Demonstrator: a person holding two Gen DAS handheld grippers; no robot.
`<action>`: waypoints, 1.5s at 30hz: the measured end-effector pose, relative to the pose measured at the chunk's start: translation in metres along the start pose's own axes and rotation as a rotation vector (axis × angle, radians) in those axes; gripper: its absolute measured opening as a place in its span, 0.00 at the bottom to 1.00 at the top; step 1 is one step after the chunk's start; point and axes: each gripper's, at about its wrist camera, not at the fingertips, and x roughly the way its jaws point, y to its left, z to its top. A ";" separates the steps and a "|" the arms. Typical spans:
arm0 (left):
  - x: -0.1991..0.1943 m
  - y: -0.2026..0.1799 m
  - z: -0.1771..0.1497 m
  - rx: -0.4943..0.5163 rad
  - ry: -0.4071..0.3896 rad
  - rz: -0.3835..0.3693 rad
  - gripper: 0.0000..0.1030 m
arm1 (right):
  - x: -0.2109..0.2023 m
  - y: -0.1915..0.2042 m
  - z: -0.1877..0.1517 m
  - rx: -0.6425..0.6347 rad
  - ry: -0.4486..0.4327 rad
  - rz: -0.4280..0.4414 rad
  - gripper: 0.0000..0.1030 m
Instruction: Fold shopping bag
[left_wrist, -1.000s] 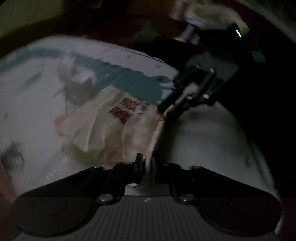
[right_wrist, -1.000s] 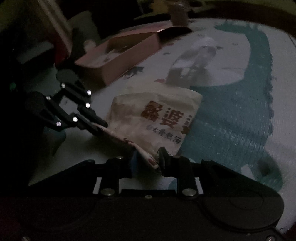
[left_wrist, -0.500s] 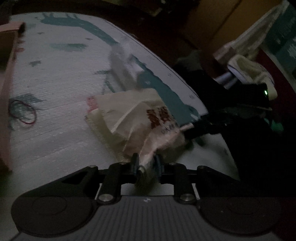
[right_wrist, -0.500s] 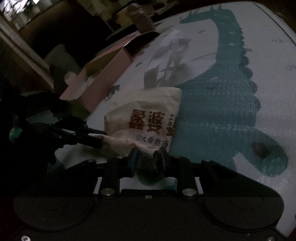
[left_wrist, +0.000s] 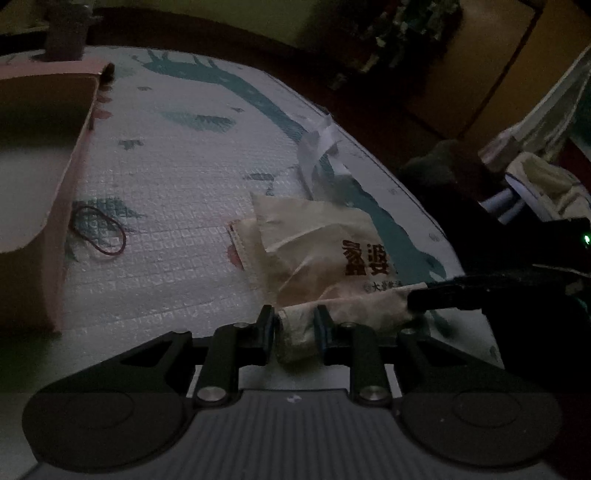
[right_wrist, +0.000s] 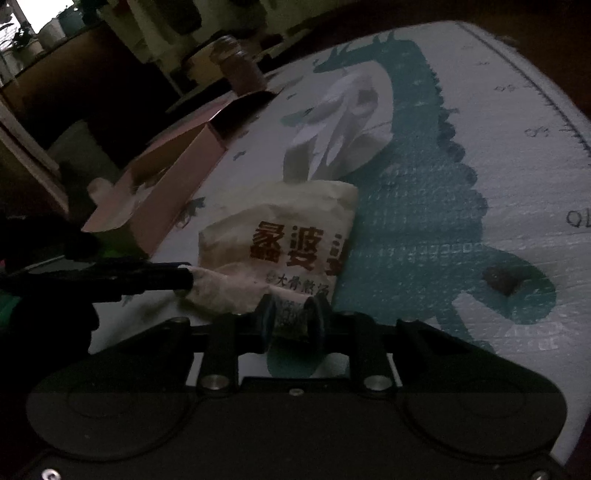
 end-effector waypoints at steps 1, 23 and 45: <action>0.000 -0.001 0.000 0.000 -0.001 0.008 0.23 | 0.000 -0.001 0.000 0.000 -0.003 -0.005 0.17; 0.015 -0.073 -0.006 0.392 -0.075 0.144 0.29 | 0.006 0.023 -0.002 -0.207 -0.047 -0.189 0.23; 0.020 -0.063 -0.018 0.389 -0.066 0.169 0.29 | 0.015 0.040 -0.010 -0.410 -0.087 -0.237 0.21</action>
